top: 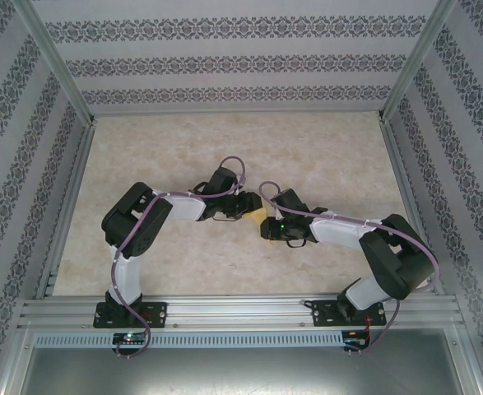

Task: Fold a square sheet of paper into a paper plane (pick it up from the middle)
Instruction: Fold the wing for the fifth time at the center of the table.

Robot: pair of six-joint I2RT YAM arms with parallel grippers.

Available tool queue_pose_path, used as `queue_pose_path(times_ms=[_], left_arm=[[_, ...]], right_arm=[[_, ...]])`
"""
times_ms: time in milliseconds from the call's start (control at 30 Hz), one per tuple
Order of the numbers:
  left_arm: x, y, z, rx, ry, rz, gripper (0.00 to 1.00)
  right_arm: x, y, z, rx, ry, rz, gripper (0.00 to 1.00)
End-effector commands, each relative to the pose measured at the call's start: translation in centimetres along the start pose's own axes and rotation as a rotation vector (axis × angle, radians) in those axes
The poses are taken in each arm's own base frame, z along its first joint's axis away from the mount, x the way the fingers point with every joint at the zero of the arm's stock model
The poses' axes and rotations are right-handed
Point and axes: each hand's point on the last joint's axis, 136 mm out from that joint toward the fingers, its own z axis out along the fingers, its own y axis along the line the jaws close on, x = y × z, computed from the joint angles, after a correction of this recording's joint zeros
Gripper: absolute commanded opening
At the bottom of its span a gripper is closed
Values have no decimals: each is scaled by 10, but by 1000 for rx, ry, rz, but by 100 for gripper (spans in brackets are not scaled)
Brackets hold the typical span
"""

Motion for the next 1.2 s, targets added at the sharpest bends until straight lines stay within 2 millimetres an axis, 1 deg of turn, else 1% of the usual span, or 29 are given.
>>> queue_pose_path(times_ms=[0,133,467,567,633,733,833,967,1033,1167], left_arm=[[18,27,14,-68,59,-15,48],[19,28,14,-69,62,-16,48],[19,27,14,-67,63,-17,48],[19,28,14,-68,65,-21,49],[20,28,15,-66,68,-21,48],[20,28,14,-67,70,-19,48],[20,28,14,-70,71,-19,48],[21,30,14,-74,73,-21,48],[21,31,15,-76,74,-22,48],[21,30,16,-73,76,-22,48]], right_arm=[[21,-20,12,73,52,9,31],[25,-23,15,77,59,17,30],[39,-31,24,66,77,54,21],[43,-31,26,52,80,58,21],[43,-26,26,25,87,52,24],[36,-20,20,6,62,60,23],[22,-9,8,-42,29,76,30],[9,3,-7,-121,-7,113,31],[8,5,-11,-139,-15,123,29],[12,-1,-13,-121,-10,133,27]])
